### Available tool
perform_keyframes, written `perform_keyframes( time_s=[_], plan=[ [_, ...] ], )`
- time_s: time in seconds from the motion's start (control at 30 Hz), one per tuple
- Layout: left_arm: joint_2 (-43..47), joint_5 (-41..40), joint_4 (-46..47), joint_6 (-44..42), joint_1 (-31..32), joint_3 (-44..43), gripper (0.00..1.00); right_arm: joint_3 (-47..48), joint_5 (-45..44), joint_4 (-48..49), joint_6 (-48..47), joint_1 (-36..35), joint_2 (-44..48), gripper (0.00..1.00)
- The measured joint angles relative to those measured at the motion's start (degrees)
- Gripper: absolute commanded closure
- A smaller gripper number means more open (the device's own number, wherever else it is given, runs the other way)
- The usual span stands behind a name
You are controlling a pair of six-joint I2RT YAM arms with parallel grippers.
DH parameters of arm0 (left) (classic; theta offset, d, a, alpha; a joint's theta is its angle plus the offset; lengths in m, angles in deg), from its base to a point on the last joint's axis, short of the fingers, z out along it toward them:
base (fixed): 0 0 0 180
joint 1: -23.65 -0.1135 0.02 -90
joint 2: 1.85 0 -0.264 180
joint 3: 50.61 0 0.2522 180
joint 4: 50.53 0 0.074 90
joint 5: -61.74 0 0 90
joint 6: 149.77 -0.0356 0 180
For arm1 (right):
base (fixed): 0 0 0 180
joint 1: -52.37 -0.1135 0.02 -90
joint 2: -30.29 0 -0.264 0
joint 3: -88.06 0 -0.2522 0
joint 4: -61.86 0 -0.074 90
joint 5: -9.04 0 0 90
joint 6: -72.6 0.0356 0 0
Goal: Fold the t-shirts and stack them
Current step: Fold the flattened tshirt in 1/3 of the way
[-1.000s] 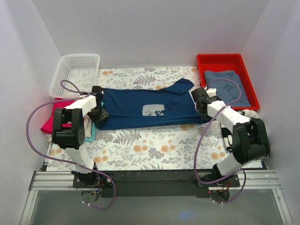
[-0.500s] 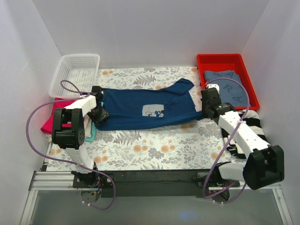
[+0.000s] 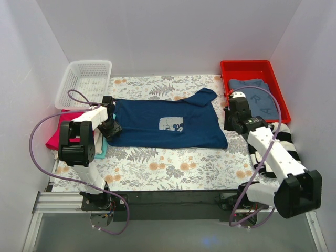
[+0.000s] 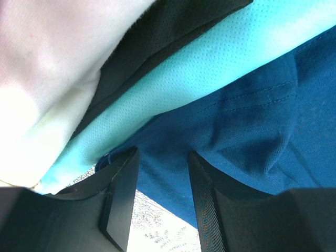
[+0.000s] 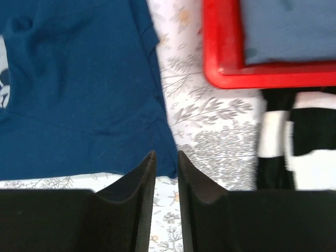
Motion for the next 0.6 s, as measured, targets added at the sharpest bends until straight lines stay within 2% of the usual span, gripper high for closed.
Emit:
perform_keyframes(
  time_s=[0.33,0.6],
  plan=[
    [0.3,0.5,0.3,-0.5,-0.1,0.0,0.6,3.3,7.3,1.0,2.2,0.0,-19.3,0.75],
    [0.3,0.7,0.4,-0.7,-0.2,0.0,0.6,5.2,11.4,1.9,2.8,0.0,-26.2,0.78]
  ],
)
